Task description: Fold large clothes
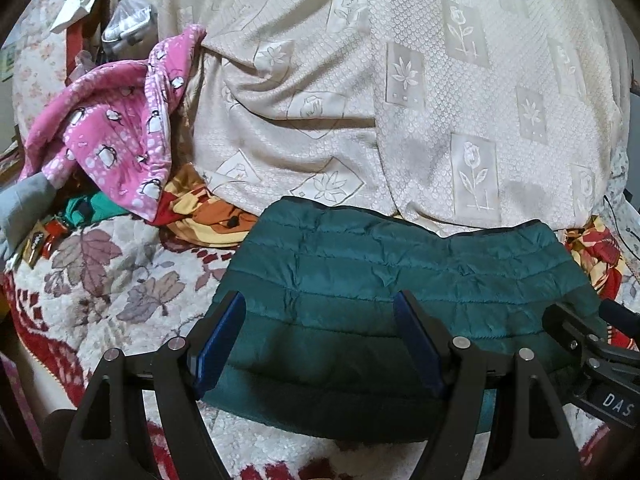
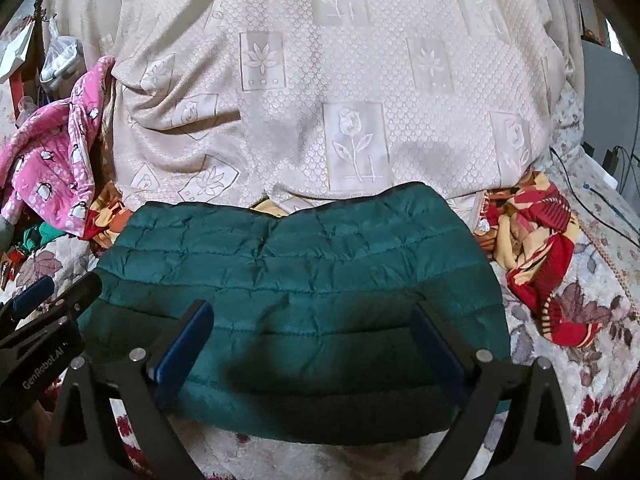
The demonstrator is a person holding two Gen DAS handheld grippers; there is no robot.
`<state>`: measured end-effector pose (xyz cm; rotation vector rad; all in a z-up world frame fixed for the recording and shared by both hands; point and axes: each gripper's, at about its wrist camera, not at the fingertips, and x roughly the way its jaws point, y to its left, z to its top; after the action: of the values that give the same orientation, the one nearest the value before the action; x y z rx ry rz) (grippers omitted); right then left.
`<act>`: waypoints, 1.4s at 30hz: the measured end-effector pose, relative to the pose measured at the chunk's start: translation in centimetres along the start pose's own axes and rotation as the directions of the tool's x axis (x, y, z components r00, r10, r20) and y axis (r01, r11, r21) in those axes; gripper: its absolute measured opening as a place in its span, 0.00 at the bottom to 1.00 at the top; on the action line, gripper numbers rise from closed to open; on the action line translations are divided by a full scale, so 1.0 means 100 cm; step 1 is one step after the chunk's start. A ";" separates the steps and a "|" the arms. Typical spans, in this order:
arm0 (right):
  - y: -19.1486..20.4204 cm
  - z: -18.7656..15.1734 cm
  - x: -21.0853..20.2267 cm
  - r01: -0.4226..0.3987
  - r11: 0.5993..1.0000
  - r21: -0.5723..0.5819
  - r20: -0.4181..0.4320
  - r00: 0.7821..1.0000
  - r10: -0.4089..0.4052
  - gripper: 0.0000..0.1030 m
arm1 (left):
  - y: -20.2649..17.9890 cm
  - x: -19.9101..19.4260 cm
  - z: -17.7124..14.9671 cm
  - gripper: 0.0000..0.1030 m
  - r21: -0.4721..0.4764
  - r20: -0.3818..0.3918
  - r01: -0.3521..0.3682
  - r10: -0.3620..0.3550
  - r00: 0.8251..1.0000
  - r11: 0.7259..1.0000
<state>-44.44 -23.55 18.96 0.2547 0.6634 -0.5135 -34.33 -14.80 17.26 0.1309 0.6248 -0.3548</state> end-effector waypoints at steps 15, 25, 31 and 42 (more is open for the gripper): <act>0.007 -0.005 -0.003 -0.011 1.000 -0.016 -0.003 1.000 0.011 0.97 | 0.001 -0.006 -0.002 0.42 -0.009 0.007 -0.009 0.009 1.000 1.000; 0.011 -0.008 0.000 -0.005 0.999 -0.033 -0.020 1.000 0.004 0.97 | 0.001 -0.006 -0.002 0.42 -0.011 0.008 -0.003 0.003 1.000 1.000; 0.011 -0.007 0.000 0.005 0.999 -0.038 -0.020 1.000 -0.006 0.97 | 0.002 -0.006 -0.002 0.42 -0.016 0.011 -0.004 0.004 1.000 1.000; 0.009 -0.009 0.004 0.005 0.999 -0.038 -0.030 1.000 -0.006 0.97 | 0.000 -0.001 -0.005 0.42 -0.009 -0.002 -0.002 0.002 1.000 1.000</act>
<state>-44.15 -22.65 18.08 0.2252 0.7031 -0.5024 -34.64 -14.64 16.91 0.1231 0.6283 -0.3497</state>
